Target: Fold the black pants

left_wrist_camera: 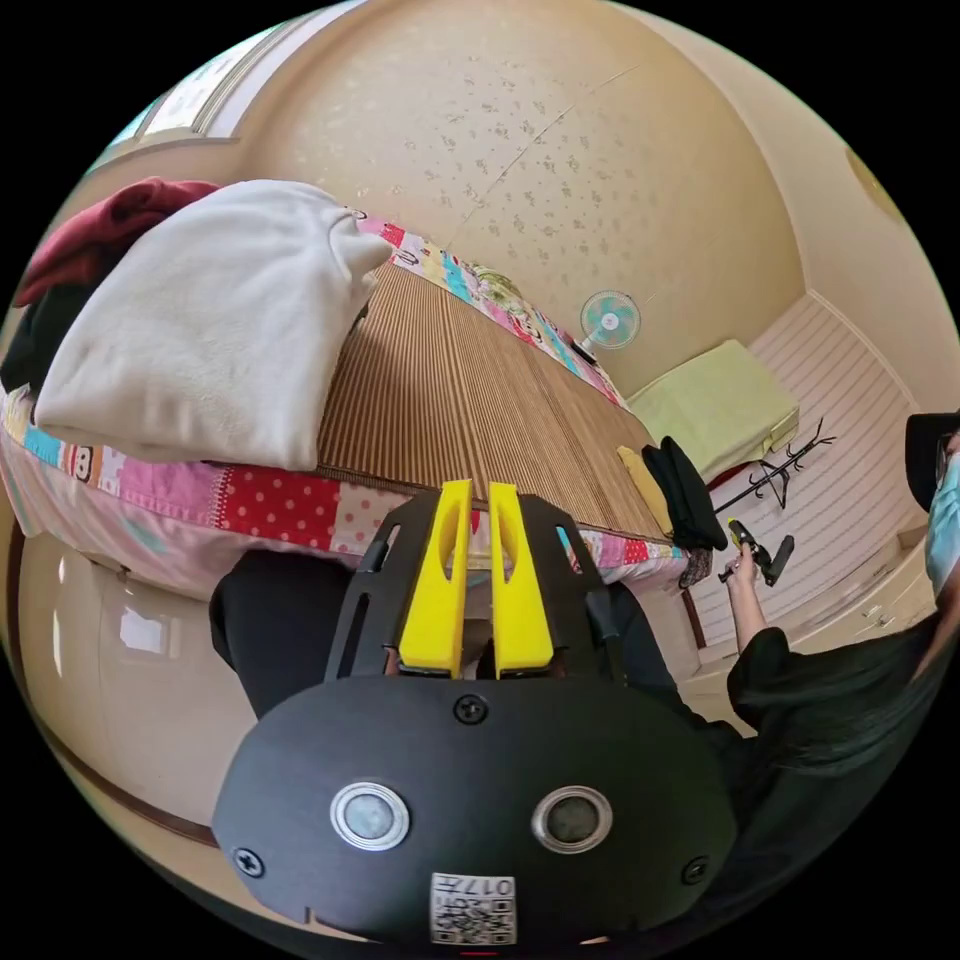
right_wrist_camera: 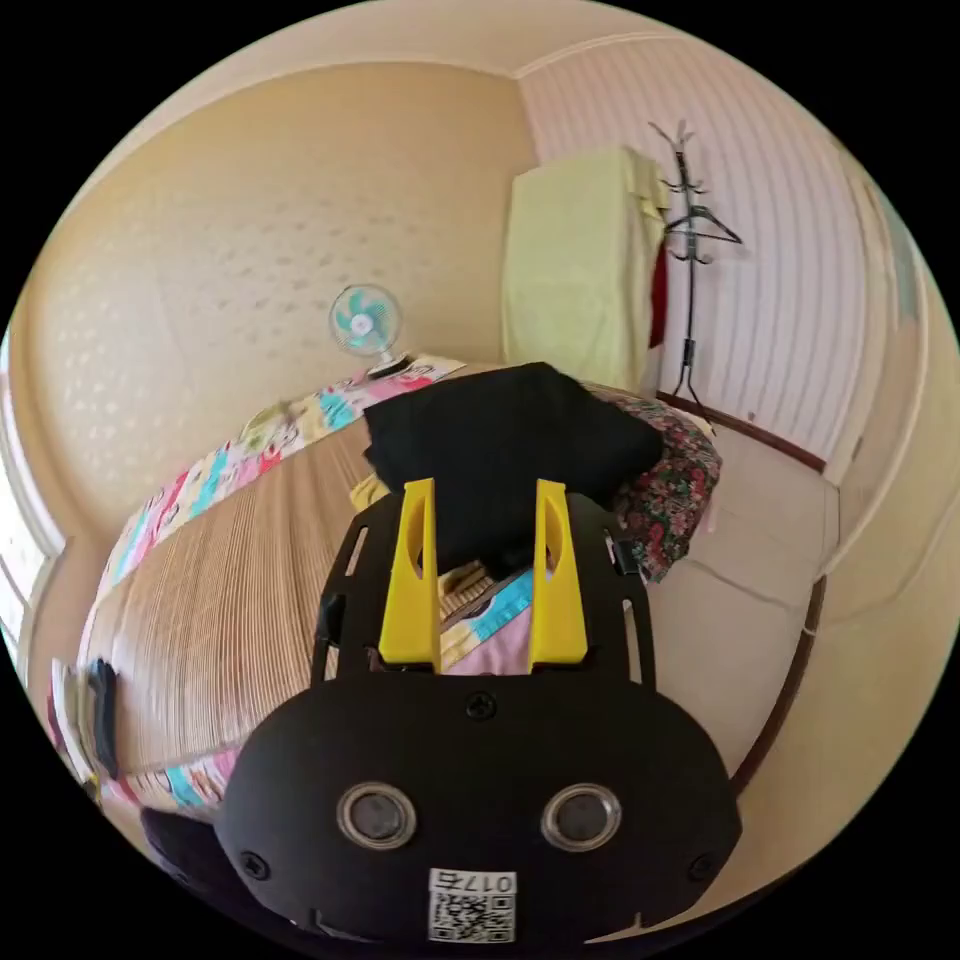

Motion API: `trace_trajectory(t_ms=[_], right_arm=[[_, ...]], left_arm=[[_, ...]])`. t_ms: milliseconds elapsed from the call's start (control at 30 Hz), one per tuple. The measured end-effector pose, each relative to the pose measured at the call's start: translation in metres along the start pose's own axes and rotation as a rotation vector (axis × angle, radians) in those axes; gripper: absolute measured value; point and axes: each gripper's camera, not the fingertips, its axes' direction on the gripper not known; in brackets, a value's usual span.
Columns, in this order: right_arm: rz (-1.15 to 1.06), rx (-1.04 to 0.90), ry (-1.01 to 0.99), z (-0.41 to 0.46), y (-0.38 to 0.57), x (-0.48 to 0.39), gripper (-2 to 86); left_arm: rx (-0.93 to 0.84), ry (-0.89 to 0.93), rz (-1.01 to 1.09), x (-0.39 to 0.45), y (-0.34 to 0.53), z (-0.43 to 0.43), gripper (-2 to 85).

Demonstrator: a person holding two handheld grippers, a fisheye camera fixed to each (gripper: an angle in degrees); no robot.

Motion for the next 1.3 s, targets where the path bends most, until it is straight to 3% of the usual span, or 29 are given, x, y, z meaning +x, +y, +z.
trace_trajectory(t_ms=[133, 233, 333, 400, 533, 667, 800, 900, 1067, 1200, 1300], right_arm=[[0.252, -0.207, -0.176, 0.07, -0.018, 0.035, 14.3], [0.195, -0.115, -0.005, 0.067, -0.023, -0.008, 6.8], [-0.089, -0.015, -0.242, 0.052, -0.034, -0.093, 3.3], [-0.311, -0.07, -0.481, 0.049, -0.037, -0.171, 1.9], [-0.704, -0.203, -0.685, 0.043, 0.012, -0.297, 0.7], [-1.189, -0.423, -0.952, 0.012, 0.152, -0.396, 0.3], [-1.538, -0.63, -1.306, -0.056, 0.293, -0.394, 0.4], [-1.413, -0.735, -1.405, -0.074, 0.33, -0.361, 0.6], [-0.957, -0.747, -1.295, -0.051, 0.297, -0.272, 1.4], [-0.697, -0.724, -1.027, -0.021, 0.238, -0.191, 3.3], [-0.507, -0.641, -1.018, -0.023, 0.208, -0.142, 3.1]], left_arm=[[-0.041, 0.034, -0.01, 0.012, 0.009, 0.01, 3.8], [-0.05, 0.01, -0.028, 0.014, 0.016, 0.003, 3.5], [-0.028, 0.045, -0.083, 0.012, 0.022, -0.006, 2.6], [-0.003, 0.072, -0.089, 0.016, 0.023, -0.008, 1.3], [-0.008, 0.088, -0.032, 0.046, 0.021, 0.004, -0.5], [-0.029, 0.134, 0.027, 0.072, 0.023, 0.017, -0.7], [-0.054, 0.149, 0.039, 0.08, 0.032, 0.025, -0.7], [-0.068, 0.16, 0.027, 0.075, 0.04, 0.026, -0.1], [-0.122, 0.176, 0.068, 0.08, 0.047, 0.044, 5.0], [-0.179, 0.206, 0.236, 0.132, 0.036, 0.092, 8.5], [-0.358, 0.351, 0.449, 0.209, 0.022, 0.172, 9.5]])
